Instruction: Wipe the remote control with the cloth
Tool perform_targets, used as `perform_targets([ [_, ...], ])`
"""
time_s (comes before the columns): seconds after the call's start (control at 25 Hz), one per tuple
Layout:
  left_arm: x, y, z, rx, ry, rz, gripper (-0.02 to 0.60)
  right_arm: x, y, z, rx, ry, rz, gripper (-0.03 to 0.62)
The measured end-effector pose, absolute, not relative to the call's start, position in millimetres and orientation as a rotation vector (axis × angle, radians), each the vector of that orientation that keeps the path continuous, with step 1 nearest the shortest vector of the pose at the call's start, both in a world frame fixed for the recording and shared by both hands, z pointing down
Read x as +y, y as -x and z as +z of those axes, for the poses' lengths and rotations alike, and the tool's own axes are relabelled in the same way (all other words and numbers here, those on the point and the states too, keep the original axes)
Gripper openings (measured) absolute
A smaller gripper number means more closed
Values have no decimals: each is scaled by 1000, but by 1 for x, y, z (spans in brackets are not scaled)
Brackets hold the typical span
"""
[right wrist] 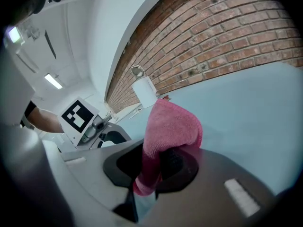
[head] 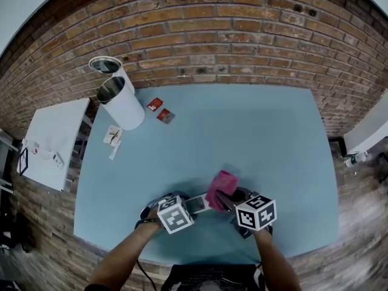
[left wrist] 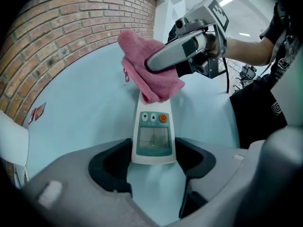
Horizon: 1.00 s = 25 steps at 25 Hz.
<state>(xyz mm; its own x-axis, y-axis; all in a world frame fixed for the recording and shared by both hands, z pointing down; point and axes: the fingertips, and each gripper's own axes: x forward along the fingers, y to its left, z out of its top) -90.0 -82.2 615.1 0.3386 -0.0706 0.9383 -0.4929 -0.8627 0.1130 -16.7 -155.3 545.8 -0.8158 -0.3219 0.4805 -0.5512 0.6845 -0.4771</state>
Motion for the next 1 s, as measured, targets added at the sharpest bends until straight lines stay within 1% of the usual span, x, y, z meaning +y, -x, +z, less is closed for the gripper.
perform_targets([
  [0.6,-86,90,610,-517,-2231,1543,288,-174,-26,550,-2510,-780,915,64],
  [0.8,-86,91,612,-518,-2223,1540,289,-199,-41,545,-2533,-934,991,64],
  [1.0,-85,91,614,-520,-2217,1538,290,-217,-42,547,-2543,-1064,995,64],
])
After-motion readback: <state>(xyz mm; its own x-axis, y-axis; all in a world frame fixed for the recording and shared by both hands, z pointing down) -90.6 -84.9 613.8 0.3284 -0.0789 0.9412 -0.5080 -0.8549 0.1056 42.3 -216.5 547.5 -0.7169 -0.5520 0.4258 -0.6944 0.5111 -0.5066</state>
